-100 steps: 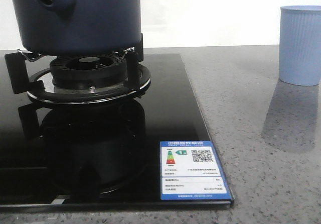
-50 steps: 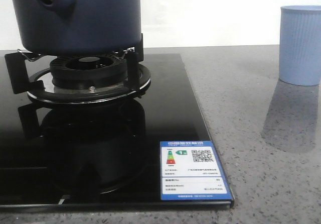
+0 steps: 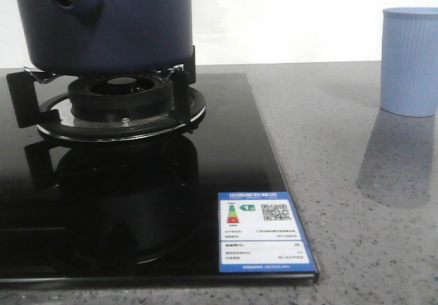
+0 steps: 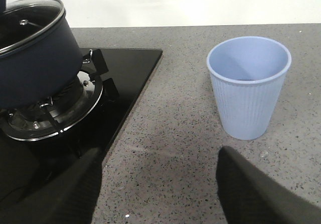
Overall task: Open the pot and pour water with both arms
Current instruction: 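Lift the glass lid off the pot with the left gripper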
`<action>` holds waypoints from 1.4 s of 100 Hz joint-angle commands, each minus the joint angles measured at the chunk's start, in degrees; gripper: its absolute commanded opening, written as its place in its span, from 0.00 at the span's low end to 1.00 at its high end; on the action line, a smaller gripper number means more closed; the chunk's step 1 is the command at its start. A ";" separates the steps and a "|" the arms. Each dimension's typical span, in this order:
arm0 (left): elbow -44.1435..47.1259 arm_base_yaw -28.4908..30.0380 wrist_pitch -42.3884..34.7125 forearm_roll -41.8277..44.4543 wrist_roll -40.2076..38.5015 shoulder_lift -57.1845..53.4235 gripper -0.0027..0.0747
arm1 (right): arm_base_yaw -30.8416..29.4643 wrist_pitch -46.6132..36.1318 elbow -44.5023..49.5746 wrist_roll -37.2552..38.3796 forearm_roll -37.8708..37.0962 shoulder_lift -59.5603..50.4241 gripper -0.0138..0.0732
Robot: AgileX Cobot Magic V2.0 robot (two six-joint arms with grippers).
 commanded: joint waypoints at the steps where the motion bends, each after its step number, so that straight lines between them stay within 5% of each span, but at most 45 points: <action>1: -1.94 -0.51 -2.26 -1.05 0.39 -1.13 0.72 | 0.07 -4.25 -1.99 -0.44 0.50 0.73 0.67; 36: -1.94 -0.51 -2.47 -1.05 0.61 -1.13 0.43 | 0.07 -4.25 -1.99 -0.44 0.50 0.73 0.67; 96: -8.58 -0.27 -2.99 -0.76 0.61 -6.93 0.43 | 0.07 -5.14 -1.67 -0.44 -3.20 3.46 0.67; 140: -8.58 4.96 -2.56 -0.50 0.20 -12.15 0.43 | 0.07 -35.70 15.18 -0.44 -3.20 8.70 0.67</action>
